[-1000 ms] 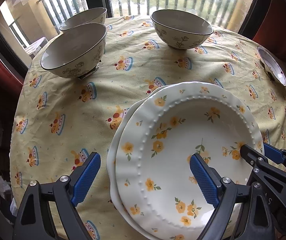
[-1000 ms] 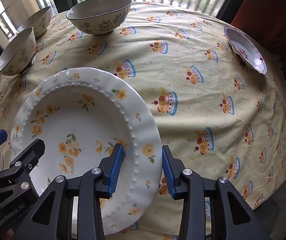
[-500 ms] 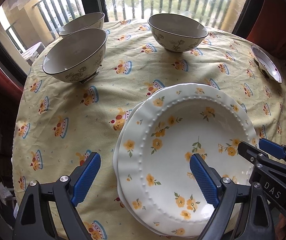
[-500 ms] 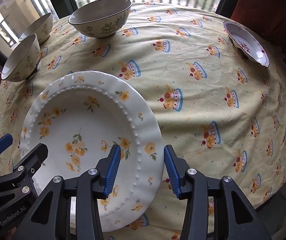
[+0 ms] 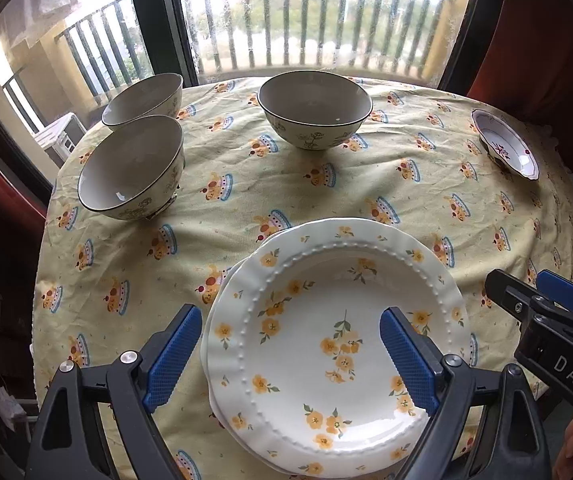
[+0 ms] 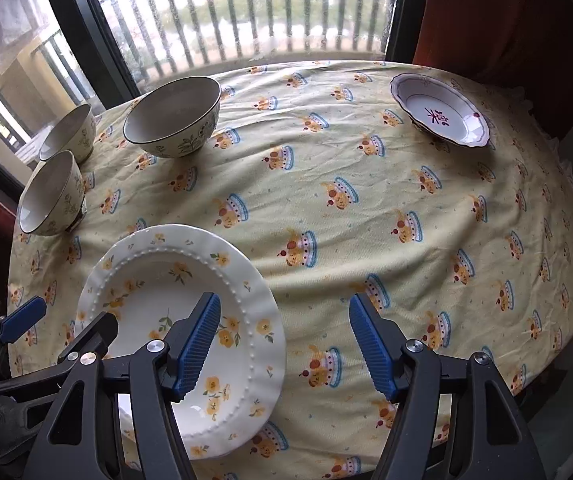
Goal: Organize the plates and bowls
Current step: 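Lower the beaded-rim plate onto the scalloped plate and open grippers, then move both grippers toward the small red-rimmed plate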
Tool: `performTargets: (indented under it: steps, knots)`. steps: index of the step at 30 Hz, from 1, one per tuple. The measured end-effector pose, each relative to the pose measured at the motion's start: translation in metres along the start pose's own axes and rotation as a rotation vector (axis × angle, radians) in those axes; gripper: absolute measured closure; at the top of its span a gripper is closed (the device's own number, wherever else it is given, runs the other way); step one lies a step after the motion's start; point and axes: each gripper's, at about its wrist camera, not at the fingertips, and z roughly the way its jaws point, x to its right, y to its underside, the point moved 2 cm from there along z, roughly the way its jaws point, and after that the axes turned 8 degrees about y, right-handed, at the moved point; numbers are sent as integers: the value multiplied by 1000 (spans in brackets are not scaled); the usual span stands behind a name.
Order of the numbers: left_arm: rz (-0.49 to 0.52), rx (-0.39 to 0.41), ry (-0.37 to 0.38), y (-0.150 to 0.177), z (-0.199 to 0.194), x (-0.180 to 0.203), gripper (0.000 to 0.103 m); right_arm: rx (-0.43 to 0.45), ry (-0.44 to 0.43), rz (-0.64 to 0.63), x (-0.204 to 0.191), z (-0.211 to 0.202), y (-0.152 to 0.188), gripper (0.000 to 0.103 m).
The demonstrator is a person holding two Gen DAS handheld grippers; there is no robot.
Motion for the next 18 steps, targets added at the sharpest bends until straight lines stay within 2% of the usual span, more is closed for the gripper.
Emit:
performTargets:
  steps: [9, 18]
  knots:
    - [-44, 14, -38, -20, 9, 51, 11, 61, -25, -29, 52, 0, -27, 33]
    - [-71, 31, -68, -45, 20, 120, 11, 65, -49, -116, 113, 15, -59, 32]
